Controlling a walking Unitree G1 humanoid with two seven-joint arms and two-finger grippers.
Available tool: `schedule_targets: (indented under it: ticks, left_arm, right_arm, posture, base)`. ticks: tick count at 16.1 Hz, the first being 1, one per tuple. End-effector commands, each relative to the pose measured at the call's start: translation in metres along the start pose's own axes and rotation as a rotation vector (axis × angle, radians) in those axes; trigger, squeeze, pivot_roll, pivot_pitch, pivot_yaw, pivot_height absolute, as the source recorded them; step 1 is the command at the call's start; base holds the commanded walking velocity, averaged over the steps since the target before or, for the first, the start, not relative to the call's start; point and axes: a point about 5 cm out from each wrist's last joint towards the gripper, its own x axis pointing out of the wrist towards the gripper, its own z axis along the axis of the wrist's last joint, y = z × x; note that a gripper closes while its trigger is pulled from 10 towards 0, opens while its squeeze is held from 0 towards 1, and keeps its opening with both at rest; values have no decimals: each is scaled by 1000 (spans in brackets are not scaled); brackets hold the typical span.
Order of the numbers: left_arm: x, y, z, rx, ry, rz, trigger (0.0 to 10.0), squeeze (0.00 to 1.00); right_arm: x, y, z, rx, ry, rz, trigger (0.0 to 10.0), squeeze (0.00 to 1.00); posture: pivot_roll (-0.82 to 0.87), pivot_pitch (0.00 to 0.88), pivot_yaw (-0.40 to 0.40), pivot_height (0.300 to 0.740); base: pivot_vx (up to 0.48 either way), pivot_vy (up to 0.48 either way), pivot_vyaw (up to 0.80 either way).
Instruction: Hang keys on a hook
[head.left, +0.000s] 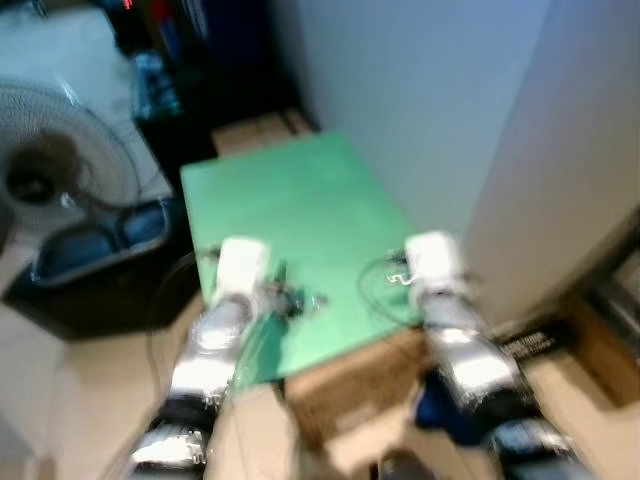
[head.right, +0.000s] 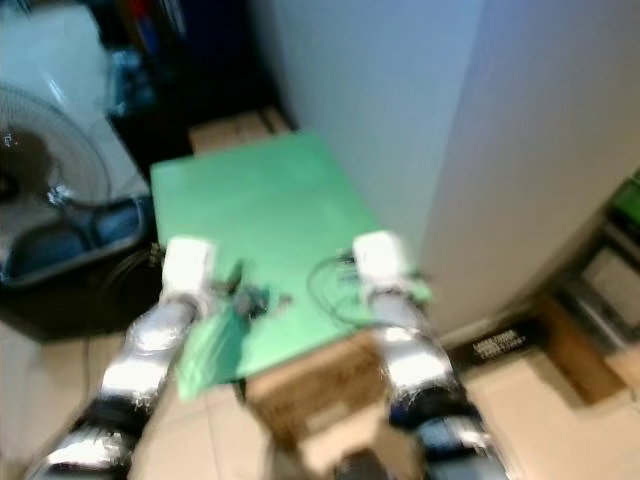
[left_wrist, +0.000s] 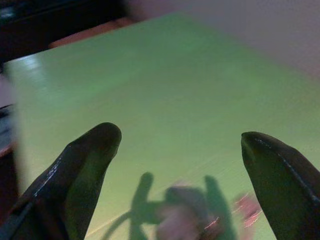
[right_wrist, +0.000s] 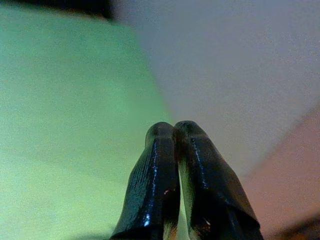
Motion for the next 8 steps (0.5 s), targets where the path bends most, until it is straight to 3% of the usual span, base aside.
schedule_targets:
  ticks: [1, 5, 6, 8]
  left_arm:
    - [-7, 20, -10, 30, 32, 62, 10000, 0]
    - [-7, 19, -10, 35, 39, 61, 10000, 0]
    - [-7, 19, -11, 37, 39, 60, 10000, 0]
    - [-8, 18, -11, 43, 41, 59, 10000, 0]
  right_arm:
    - [1, 19, 15, 26, -49, 43, 10000, 0]
    - [1, 14, 12, 63, -48, 14, 10000, 0]
    - [0, 13, 12, 77, -47, 12, 10000, 1000]
    - [0, 15, 11, 76, -44, 23, 10000, 1000]
  posture:
    - [-209, 0, 104, 723]
    - [-213, 0, 109, 723]
    - [-213, 0, 110, 723]
    - [-213, 0, 110, 723]
  base:
    - [0, 0, 681]
    - [0, 0, 0]
    - [0, 0, 0]
    - [0, 0, 0]
